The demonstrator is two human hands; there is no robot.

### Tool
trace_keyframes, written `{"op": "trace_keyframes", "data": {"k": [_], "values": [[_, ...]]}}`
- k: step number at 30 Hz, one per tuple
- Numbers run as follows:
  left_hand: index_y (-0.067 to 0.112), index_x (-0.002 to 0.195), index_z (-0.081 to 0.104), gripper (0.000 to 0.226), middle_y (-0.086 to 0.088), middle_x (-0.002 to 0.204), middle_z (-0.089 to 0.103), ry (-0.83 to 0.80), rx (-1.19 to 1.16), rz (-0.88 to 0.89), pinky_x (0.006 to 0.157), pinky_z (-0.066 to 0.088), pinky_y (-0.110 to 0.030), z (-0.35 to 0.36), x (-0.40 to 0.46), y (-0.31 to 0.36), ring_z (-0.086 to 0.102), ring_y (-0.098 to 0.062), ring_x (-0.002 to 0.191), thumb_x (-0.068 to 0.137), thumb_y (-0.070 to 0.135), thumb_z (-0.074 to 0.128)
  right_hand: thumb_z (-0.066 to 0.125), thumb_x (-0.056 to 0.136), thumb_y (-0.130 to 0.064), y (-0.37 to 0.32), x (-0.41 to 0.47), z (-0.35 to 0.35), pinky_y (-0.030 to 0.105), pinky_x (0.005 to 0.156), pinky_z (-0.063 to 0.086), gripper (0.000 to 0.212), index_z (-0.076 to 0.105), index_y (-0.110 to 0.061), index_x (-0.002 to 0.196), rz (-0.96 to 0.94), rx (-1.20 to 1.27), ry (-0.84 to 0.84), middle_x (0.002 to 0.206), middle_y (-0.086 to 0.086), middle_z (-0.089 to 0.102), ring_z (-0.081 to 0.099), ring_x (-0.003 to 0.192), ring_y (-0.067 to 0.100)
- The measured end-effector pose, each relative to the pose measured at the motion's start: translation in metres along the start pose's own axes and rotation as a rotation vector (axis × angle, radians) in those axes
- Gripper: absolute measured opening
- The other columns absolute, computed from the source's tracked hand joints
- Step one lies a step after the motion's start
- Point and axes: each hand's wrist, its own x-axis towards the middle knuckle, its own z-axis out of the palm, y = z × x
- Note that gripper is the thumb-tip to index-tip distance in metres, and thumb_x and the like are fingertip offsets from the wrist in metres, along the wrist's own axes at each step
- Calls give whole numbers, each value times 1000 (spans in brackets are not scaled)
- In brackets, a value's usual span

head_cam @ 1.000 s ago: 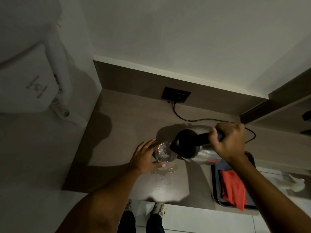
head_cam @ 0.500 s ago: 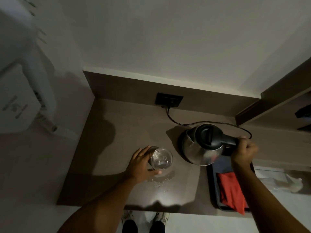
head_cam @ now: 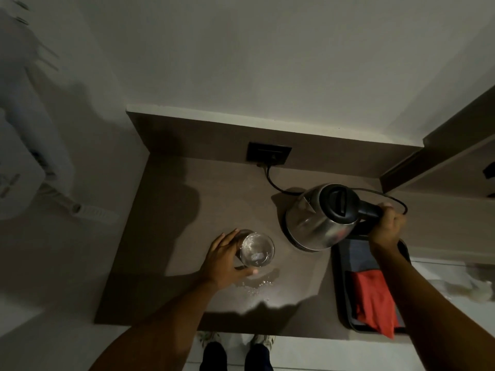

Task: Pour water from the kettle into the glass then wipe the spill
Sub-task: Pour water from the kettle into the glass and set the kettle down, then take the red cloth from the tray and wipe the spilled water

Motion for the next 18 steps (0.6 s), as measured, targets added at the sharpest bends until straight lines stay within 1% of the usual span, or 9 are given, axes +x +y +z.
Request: {"op": "trace_keyframes", "data": {"k": [2, 4, 7, 9, 10, 12, 14, 16, 18], "values": [[34, 147, 36, 107, 8, 159, 30, 12, 0, 12, 121, 18, -40, -1, 1, 0, 19, -20, 148, 56, 87, 60, 33, 94, -39, 4, 2, -4, 28, 56, 43, 40, 52, -18, 66, -20, -88, -40, 59, -3, 57, 54, 57, 12], [34, 146, 37, 106, 7, 158, 31, 30, 1, 28, 121, 13, -35, -1, 1, 0, 20, -19, 148, 57, 86, 61, 30, 98, -45, 5, 2, -8, 30, 56, 45, 48, 55, -13, 72, -21, -174, -67, 68, 12, 58, 56, 61, 18], [35, 146, 37, 105, 7, 158, 32, 42, -8, 39, 119, 9, -31, -1, 0, 2, 18, -17, 147, 57, 85, 61, 27, 97, -64, -3, -6, -13, 12, 61, 46, 60, 58, -12, 93, -21, -185, -91, 82, 5, 59, 58, 70, -2], [34, 146, 37, 105, 6, 157, 33, 46, -12, 48, 119, 10, -32, -2, 0, 2, 20, -19, 147, 58, 84, 61, 26, 92, -74, 0, -19, -22, 13, 77, 47, 69, 54, -16, 117, 10, -235, -70, 99, -3, 59, 57, 87, -11], [33, 147, 37, 105, 6, 157, 33, 43, -13, 55, 120, 10, -33, -2, 0, 3, 21, -19, 147, 58, 84, 62, 28, 91, -75, 7, -31, -29, 20, 86, 48, 68, 50, -21, 125, 53, -286, -43, 109, -2, 59, 56, 97, -10], [33, 146, 38, 103, 5, 155, 37, 56, -29, 76, 121, 9, -32, -3, 0, 4, 22, -14, 147, 59, 81, 65, 35, 90, -75, 29, -61, -44, 39, 99, 46, 64, 40, -31, 137, 105, -462, -4, 131, 4, 53, 54, 118, 11], [33, 144, 42, 100, 6, 151, 44, 90, -43, 109, 120, 7, -27, -3, 1, 4, 25, -7, 144, 59, 79, 68, 37, 90, -74, 55, -97, -60, 55, 109, 29, 68, 30, -35, 144, 89, -763, -43, 150, 6, 39, 40, 134, 30], [33, 143, 42, 98, 7, 150, 45, 90, -45, 117, 119, 7, -27, -3, 1, 5, 28, -8, 144, 59, 78, 68, 35, 86, -74, 75, -126, -75, 59, 110, 13, 77, 20, -35, 150, 97, -1021, -150, 162, 1, 18, 21, 144, 36], [35, 144, 40, 99, 9, 151, 43, 77, -45, 120, 120, 9, -31, -4, 0, 5, 30, -12, 144, 60, 79, 67, 31, 81, -76, 89, -143, -89, 66, 111, 13, 85, 14, -34, 153, 181, -1144, -232, 165, 2, 6, 10, 147, 37]]}}
